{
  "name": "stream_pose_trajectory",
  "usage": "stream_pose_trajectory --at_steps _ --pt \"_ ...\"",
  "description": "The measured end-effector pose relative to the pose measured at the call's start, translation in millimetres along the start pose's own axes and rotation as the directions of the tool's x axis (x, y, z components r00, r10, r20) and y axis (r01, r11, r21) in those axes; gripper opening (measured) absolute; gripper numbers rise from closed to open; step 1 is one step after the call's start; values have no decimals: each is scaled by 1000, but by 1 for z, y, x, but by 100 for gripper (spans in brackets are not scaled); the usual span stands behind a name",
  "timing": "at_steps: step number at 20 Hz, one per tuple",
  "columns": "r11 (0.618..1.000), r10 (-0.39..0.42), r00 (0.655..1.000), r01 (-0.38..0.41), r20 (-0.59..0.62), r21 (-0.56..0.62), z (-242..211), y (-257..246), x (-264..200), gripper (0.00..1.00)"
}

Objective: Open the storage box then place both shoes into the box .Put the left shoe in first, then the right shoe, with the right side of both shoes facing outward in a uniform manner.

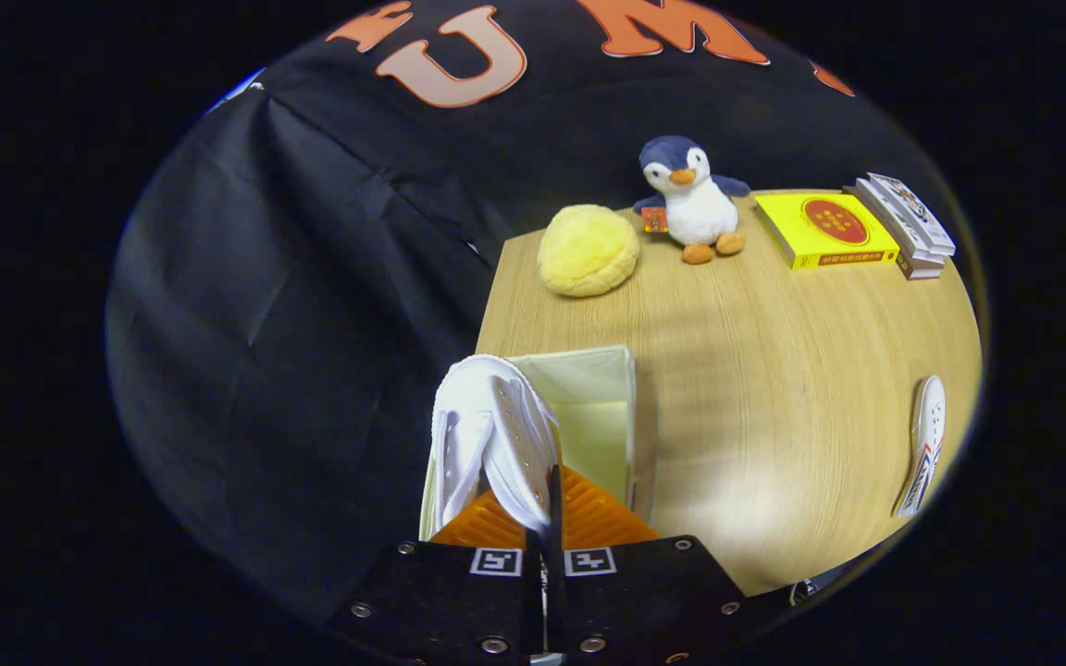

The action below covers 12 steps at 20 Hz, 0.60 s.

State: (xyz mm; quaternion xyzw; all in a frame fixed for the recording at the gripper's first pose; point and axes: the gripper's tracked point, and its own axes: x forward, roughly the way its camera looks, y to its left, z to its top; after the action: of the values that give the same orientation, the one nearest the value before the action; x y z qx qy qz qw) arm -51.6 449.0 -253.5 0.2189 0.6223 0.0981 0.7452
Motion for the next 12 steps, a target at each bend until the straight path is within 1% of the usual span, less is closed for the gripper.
stream_pose_trajectory --at_steps 3,5,6,7,8,9,11,12 --pt "998 -33 998 35 -50 47 -11 12 30 3" --pt "998 -19 996 25 -89 63 -22 21 49 6" --pt "997 20 993 -11 -113 79 -27 28 57 13" --pt "993 71 988 -56 -135 108 -32 37 62 16" --pt "979 145 981 -124 -131 160 -31 50 58 21" --pt "968 192 974 -167 -122 188 -30 55 56 19" --pt "969 202 974 -184 -98 166 -22 45 49 22" --pt "966 216 974 -202 -71 162 -14 41 41 26"
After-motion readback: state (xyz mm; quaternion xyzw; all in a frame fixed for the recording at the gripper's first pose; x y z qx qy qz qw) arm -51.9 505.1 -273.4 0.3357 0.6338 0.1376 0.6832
